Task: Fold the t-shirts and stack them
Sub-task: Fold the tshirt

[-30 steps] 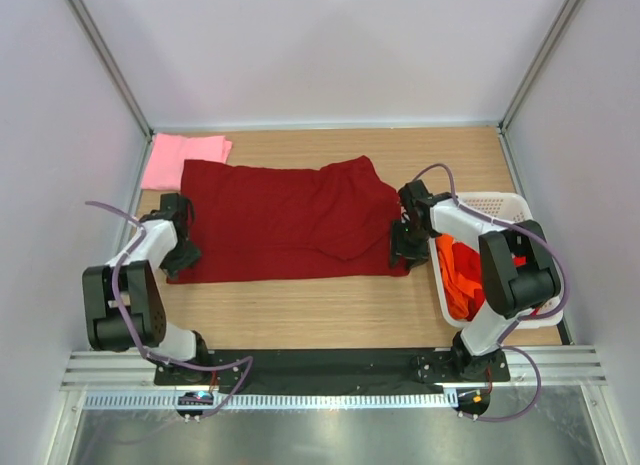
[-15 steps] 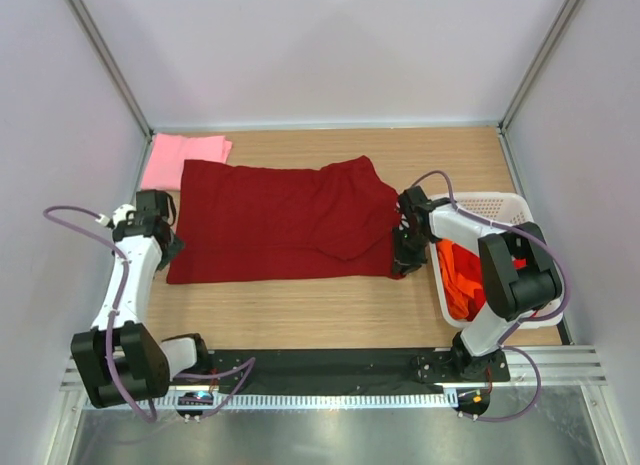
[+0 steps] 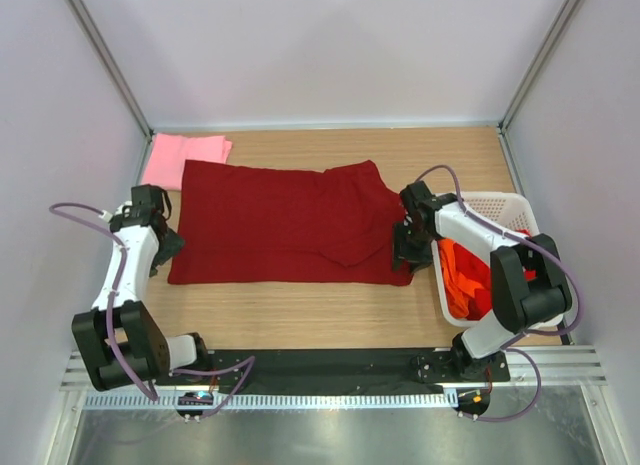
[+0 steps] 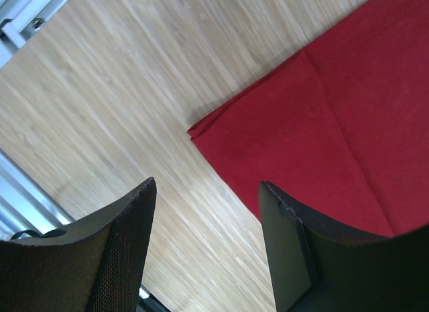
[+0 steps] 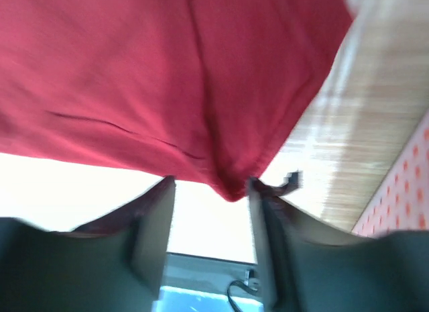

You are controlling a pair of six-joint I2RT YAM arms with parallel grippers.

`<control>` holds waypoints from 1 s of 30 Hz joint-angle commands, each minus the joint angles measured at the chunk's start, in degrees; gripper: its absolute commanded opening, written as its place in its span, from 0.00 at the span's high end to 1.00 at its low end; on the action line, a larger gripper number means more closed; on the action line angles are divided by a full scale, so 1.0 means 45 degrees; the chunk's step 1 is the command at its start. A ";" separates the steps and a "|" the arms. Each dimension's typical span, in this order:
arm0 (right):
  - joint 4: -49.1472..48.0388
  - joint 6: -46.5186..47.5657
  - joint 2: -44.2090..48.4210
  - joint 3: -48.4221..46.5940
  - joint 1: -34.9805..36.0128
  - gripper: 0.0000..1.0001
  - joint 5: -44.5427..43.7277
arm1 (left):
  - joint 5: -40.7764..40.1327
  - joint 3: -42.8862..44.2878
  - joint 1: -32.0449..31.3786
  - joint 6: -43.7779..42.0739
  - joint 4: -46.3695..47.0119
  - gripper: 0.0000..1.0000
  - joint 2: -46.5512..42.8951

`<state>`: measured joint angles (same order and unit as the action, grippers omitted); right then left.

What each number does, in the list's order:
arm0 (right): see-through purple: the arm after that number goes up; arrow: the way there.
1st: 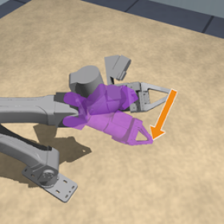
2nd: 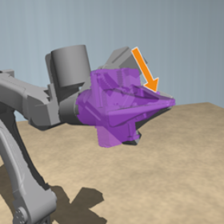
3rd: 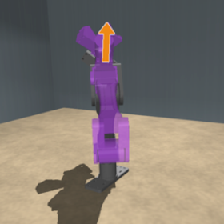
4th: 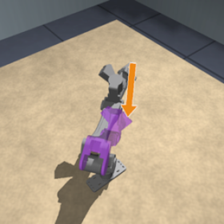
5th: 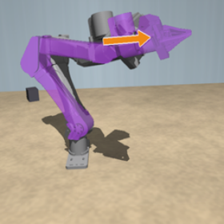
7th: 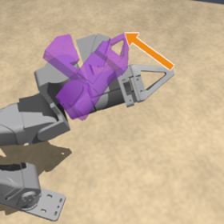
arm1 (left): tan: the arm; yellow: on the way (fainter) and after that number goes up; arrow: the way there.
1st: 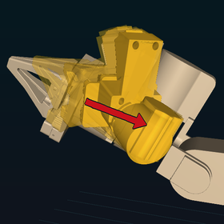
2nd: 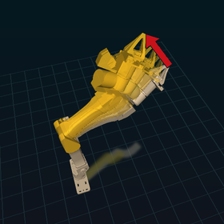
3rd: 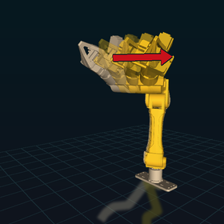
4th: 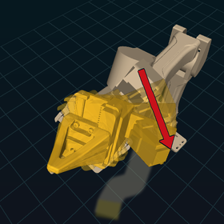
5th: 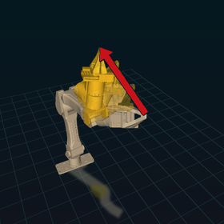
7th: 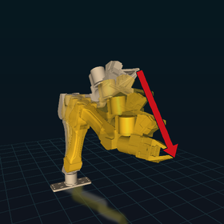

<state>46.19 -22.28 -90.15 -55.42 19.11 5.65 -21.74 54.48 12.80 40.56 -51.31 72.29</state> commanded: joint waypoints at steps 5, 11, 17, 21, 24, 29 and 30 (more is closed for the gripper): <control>-0.0494 -0.1642 0.0287 -0.1787 0.0049 0.36 0.1241 | 0.0885 0.0530 0.0047 -0.0711 0.0972 0.37 0.0887; -0.2235 -0.2841 -0.0355 -0.1708 0.0537 0.36 0.2023 | 0.0884 0.0453 0.0047 -0.0985 0.1382 0.38 0.1103; -0.1381 -0.2354 -0.1470 -0.2996 0.0792 0.35 0.0625 | 0.1100 0.0394 0.0066 -0.0848 0.1461 0.41 0.1318; -0.0638 -0.1242 -0.2503 -0.4304 0.0772 0.34 -0.1113 | 0.1081 0.0413 0.0047 -0.0965 0.1655 0.43 0.1221; -0.0266 -0.0694 -0.2914 -0.5008 0.0597 0.39 -0.2094 | 0.1022 0.0510 0.0027 -0.1043 0.1832 0.45 0.1317; -0.0343 0.0163 -0.3657 -0.5905 0.0147 0.44 -0.1822 | 0.1256 0.0745 0.0047 -0.1063 0.1735 0.47 0.1923; -0.0382 0.0360 -0.3794 -0.6023 0.0108 0.46 -0.1745 | 0.1314 0.0765 0.0047 -0.1044 0.1734 0.48 0.1943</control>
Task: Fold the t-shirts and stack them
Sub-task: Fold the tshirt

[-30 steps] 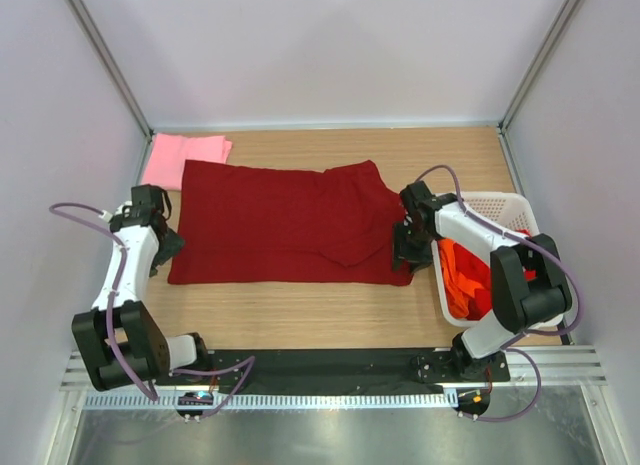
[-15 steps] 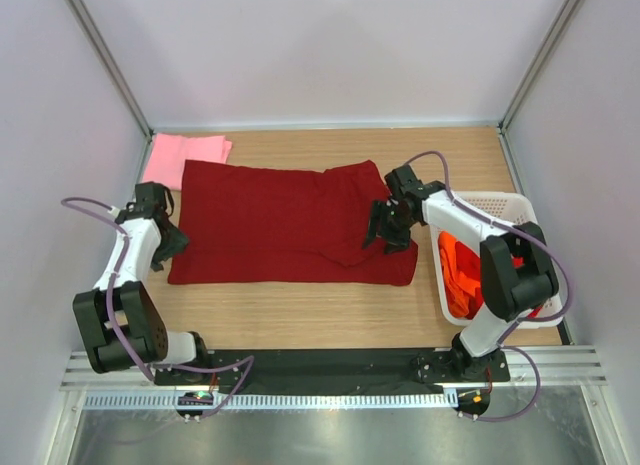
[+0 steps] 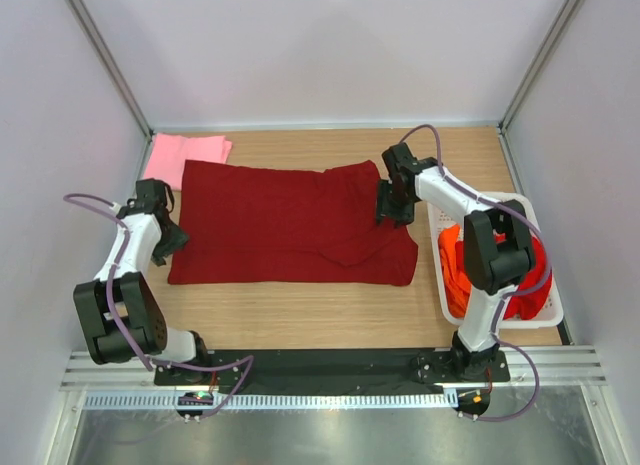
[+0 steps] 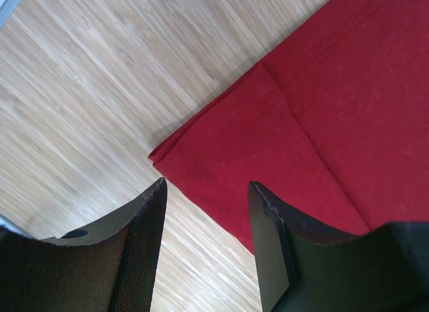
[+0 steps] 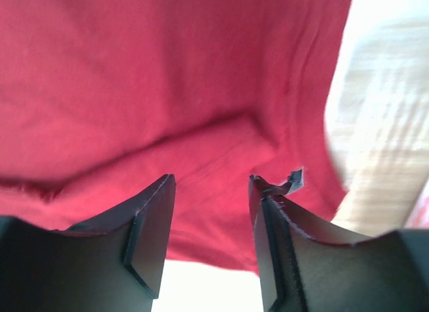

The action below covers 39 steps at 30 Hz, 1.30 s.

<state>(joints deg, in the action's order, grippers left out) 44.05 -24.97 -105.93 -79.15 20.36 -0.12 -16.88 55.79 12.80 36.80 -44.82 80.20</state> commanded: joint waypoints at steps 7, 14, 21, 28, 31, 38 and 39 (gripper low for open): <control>0.0270 0.1526 -0.1498 -0.1570 -0.0423 0.48 0.0534 | 0.0314 0.0356 0.0047 -0.0130 0.0253 0.45 0.0185; 0.0132 0.1779 -0.2143 -0.1629 -0.0462 0.47 0.0769 | 0.0471 0.0571 0.0047 -0.0111 0.0175 0.42 0.0341; 0.0133 0.1819 -0.2183 -0.1609 -0.0481 0.60 0.0613 | 0.0451 0.0649 0.0066 -0.0091 0.0155 0.41 0.0516; 0.0658 0.1526 -0.1891 -0.1921 -0.0442 0.90 0.0281 | 0.0276 0.0786 0.0047 -0.0013 0.0174 0.38 0.0634; 0.0854 0.1370 -0.1519 -0.1922 -0.0442 0.99 0.0339 | 0.0101 0.0922 0.0066 -0.0091 0.0213 0.32 0.0829; 0.1363 0.1233 -0.0875 -0.2039 -0.0443 0.99 0.0767 | -0.0192 0.1857 0.0047 -0.0052 -0.0117 0.37 0.2272; 0.1382 0.1233 -0.0661 -0.2020 -0.0442 0.99 0.0827 | -0.0290 0.2053 0.0047 -0.0052 -0.0196 0.39 0.2816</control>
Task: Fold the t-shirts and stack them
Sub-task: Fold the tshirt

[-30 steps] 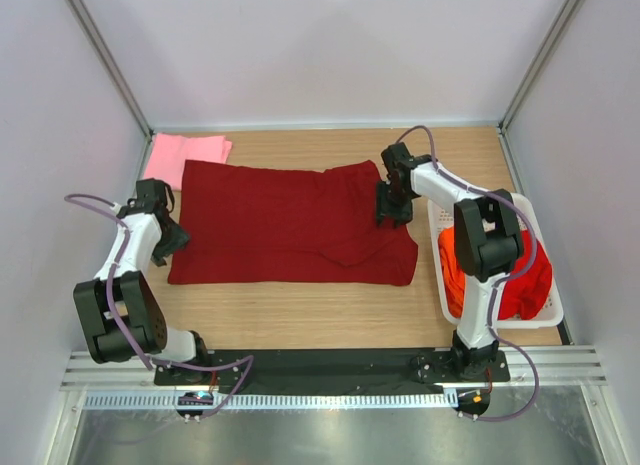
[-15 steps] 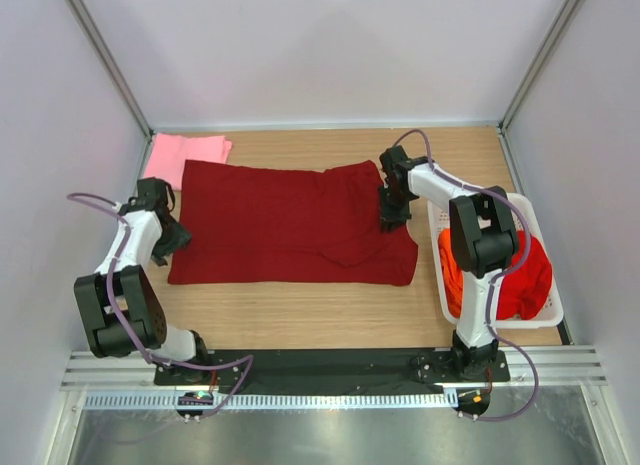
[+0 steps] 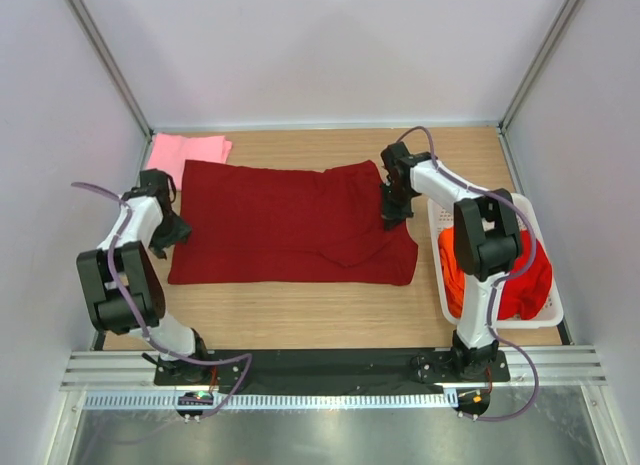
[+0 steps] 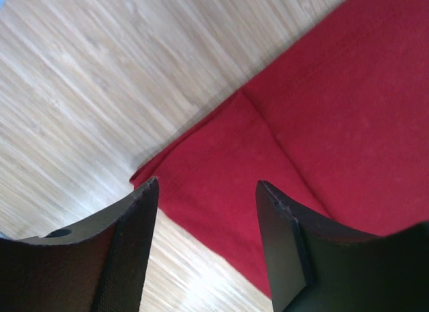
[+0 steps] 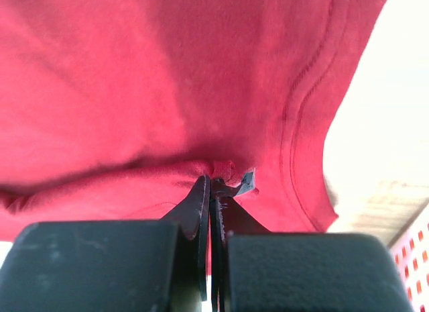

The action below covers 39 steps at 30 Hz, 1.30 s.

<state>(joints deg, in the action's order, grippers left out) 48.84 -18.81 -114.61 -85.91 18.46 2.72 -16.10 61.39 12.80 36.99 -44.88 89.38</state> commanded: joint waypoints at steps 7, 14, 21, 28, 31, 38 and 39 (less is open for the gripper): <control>0.0202 -0.0176 0.1601 -0.0362 -0.0020 0.99 0.0645 | -0.0719 0.1710 0.0047 -0.0018 -0.0339 0.48 0.2147; -0.0052 -0.0117 0.1738 -0.0089 -0.0039 0.99 0.0957 | -0.0622 0.2081 0.0008 0.0314 -0.0280 0.50 0.3261; -0.0072 0.0038 0.1679 -0.0089 -0.0020 0.99 0.1114 | -0.1149 0.2433 -0.0090 0.0334 -0.0143 0.52 0.3866; -0.0091 0.0058 0.1698 0.0028 -0.0039 0.99 0.1192 | -0.1325 0.2433 -0.0129 0.0276 0.0110 0.62 0.4024; -0.0072 0.0039 0.1660 -0.0030 -0.0020 0.99 0.1231 | -0.1423 0.2394 -0.0168 0.0178 0.0208 0.70 0.4043; 0.0122 -0.0019 0.1738 -0.0108 -0.0020 0.99 0.1134 | -0.2046 0.2375 -0.0421 0.0158 -0.0025 0.94 0.3556; 0.0143 -0.0058 0.1776 -0.0128 -0.0020 0.99 0.1076 | -0.2125 0.2336 -0.0499 0.0139 -0.0084 0.93 0.3458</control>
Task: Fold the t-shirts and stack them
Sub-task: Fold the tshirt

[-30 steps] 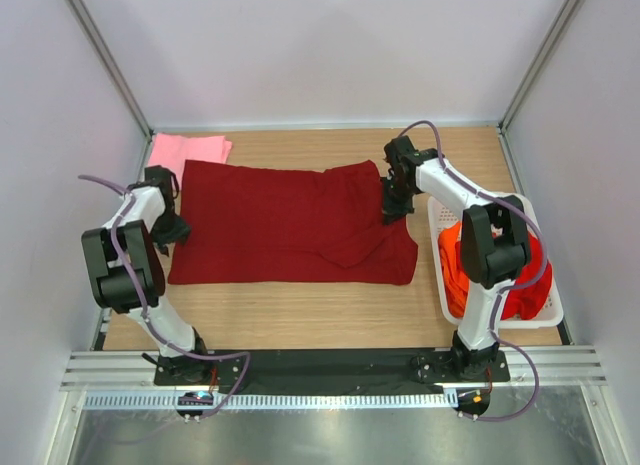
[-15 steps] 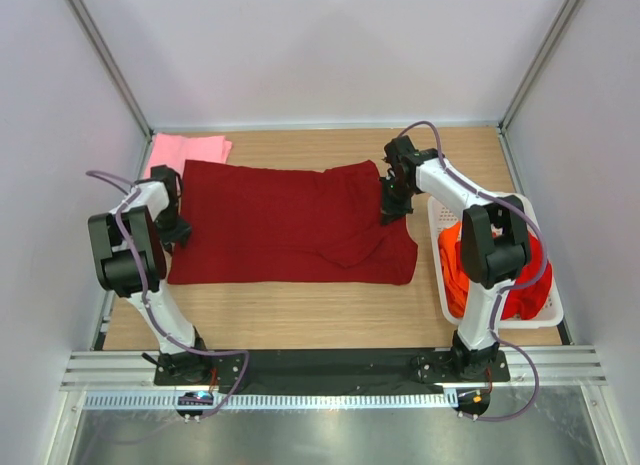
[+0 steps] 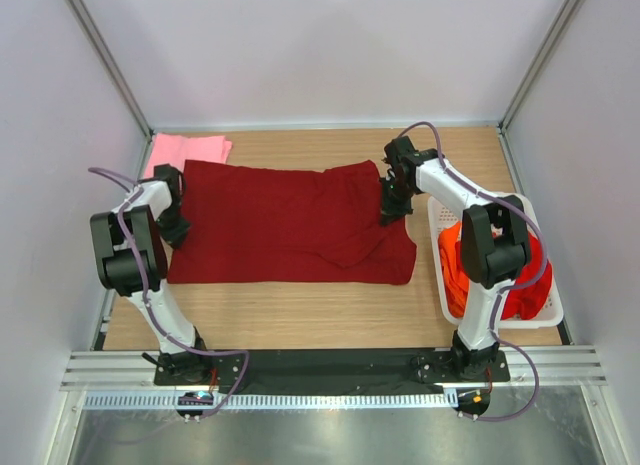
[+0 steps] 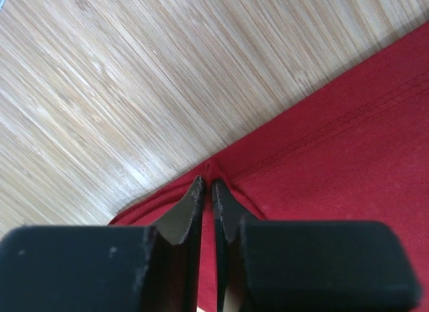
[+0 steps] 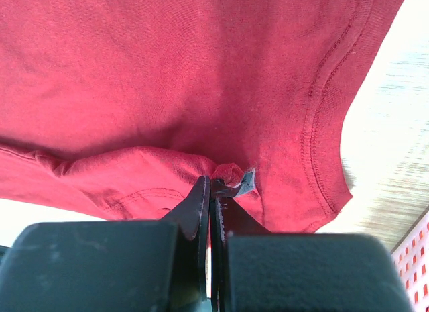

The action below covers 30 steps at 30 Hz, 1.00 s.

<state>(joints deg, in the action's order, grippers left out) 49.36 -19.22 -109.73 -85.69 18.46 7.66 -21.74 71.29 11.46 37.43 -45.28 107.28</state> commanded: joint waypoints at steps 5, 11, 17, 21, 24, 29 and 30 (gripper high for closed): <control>0.0046 -0.0045 0.0889 -0.0137 -0.0039 0.99 -0.0062 | -0.0892 -0.0119 -0.0282 -0.0016 0.0119 0.83 -0.0853; 0.0163 -0.0064 0.1025 -0.0157 -0.0020 0.99 -0.0061 | -0.0912 -0.0099 -0.0321 -0.0095 0.0140 1.00 -0.0735; 0.0319 -0.0571 0.1825 -0.0079 -0.0059 0.99 -0.0900 | -0.1009 -0.0158 -0.0458 -0.0017 -0.0035 1.00 -0.1555; 0.0358 -0.1040 0.2295 -0.0040 -0.0234 0.99 -0.1486 | -0.0932 -0.0100 -0.0458 0.0120 -0.0172 1.00 -0.2141; 0.0183 -0.1080 0.2451 -0.0098 -0.0351 0.99 -0.1566 | -0.0931 0.0115 -0.0458 0.0100 -0.0309 1.00 -0.2259; 0.0358 -0.1021 0.1848 -0.0528 -0.0508 0.99 -0.1175 | -0.0932 0.0467 -0.0438 -0.0017 -0.0329 1.00 -0.1869; 0.0339 -0.1021 0.1807 -0.0509 -0.0527 0.99 -0.1136 | -0.0951 0.0506 -0.0458 -0.0036 -0.0348 1.00 -0.1772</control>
<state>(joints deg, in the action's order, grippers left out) 50.83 -23.31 -101.08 -85.73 16.49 2.96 -24.38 71.18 9.50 37.23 -46.15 98.78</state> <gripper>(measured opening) 0.029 0.009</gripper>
